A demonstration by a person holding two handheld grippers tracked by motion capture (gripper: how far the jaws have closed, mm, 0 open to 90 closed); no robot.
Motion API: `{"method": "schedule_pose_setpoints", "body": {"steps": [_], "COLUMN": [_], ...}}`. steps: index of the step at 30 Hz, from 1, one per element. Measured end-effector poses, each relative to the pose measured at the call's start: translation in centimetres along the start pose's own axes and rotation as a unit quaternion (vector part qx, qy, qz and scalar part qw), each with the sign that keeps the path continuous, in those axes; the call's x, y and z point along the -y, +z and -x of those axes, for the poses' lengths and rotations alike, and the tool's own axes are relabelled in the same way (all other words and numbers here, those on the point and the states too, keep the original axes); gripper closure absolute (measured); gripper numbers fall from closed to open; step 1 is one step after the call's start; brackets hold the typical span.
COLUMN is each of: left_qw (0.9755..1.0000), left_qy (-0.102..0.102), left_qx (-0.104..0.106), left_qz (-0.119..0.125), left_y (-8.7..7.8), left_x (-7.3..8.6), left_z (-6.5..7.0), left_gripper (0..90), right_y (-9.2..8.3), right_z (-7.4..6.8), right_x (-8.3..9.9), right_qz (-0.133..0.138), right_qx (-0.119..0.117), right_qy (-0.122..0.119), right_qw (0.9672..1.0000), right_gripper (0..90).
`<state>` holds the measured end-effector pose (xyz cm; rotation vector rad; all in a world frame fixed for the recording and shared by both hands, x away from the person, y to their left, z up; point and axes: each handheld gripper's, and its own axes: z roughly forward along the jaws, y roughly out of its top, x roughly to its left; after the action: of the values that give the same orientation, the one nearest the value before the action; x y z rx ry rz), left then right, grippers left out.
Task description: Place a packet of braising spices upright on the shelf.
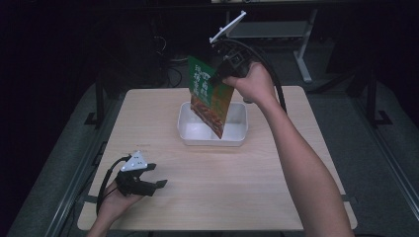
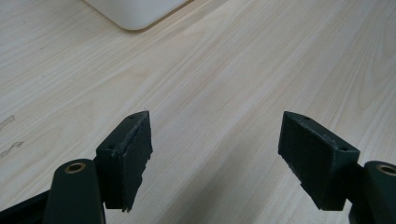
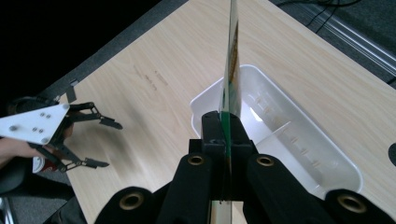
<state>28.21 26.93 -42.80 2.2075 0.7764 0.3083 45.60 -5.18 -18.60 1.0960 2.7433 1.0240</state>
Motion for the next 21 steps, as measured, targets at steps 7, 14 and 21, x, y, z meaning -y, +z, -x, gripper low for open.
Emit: {"method": "schedule_pose_setpoints", "body": {"steps": [7, 14, 21], "left_qw": [1.0, 1.0, 1.0], "left_qy": [0.001, 0.001, -0.001], "left_qx": [0.0, 0.0, 0.001], "left_qz": [-0.001, 0.0, 0.001], "left_y": [0.1, 0.1, 0.0], "left_x": [0.0, 0.0, 0.0], "left_z": [0.0, -0.1, -0.1], "left_gripper": [25.6, 25.5, 25.5], "right_y": [1.1, 2.0, 3.1], "right_z": [0.8, 1.0, 0.5], "right_x": [-0.5, -1.1, -2.0], "right_qz": [0.001, 0.001, -0.005], "right_qx": [0.007, 0.009, 0.014], "right_qy": [0.017, 0.023, 0.016], "right_qw": [0.9998, 0.9997, 0.9998], "right_gripper": [89.8, 89.8, 89.8]}}
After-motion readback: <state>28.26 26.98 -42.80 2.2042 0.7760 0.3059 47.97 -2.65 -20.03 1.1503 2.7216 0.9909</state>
